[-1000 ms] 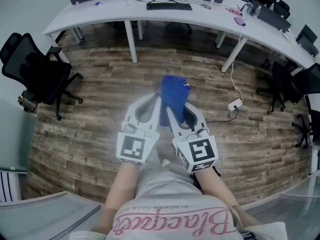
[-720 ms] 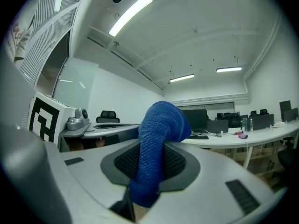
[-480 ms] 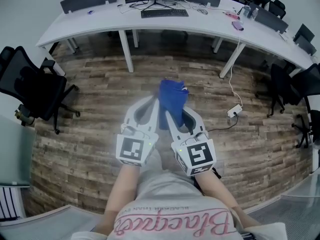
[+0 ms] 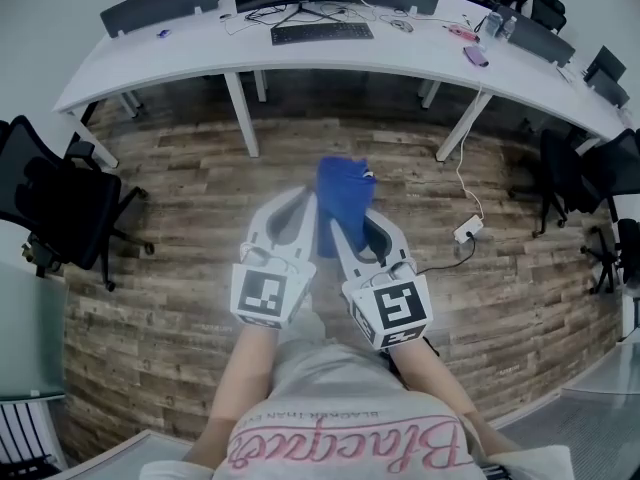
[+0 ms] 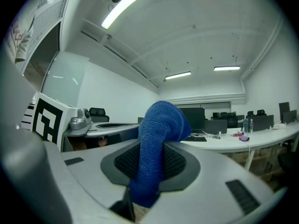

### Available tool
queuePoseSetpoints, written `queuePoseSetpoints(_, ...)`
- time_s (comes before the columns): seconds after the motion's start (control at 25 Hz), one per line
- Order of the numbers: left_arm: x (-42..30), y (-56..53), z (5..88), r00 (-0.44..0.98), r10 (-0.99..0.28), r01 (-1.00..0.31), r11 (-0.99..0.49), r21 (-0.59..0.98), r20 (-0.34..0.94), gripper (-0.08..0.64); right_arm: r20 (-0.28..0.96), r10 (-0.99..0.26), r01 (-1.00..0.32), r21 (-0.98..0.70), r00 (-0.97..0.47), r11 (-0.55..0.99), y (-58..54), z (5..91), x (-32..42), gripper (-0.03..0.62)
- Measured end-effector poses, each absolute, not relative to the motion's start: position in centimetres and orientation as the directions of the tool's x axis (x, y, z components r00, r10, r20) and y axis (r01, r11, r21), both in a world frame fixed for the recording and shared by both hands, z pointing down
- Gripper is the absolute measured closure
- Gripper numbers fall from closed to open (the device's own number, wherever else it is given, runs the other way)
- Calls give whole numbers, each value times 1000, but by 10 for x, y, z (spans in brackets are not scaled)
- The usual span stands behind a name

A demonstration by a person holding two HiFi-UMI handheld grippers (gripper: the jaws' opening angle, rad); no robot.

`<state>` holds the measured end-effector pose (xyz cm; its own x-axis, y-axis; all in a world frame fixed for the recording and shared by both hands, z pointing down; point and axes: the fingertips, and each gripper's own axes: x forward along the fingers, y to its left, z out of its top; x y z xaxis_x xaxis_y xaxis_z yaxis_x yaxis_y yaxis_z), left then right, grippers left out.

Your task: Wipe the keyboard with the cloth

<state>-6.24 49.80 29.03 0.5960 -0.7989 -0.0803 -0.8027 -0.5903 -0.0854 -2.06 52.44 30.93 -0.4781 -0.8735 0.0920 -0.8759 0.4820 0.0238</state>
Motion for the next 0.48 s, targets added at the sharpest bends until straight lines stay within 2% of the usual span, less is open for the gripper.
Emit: queuePoseSetpoints(0.48,-92,384,282,643,-760,-766,-637,-89,-92,555,95,-901,-902,41,-424,429,410,301,-53,497)
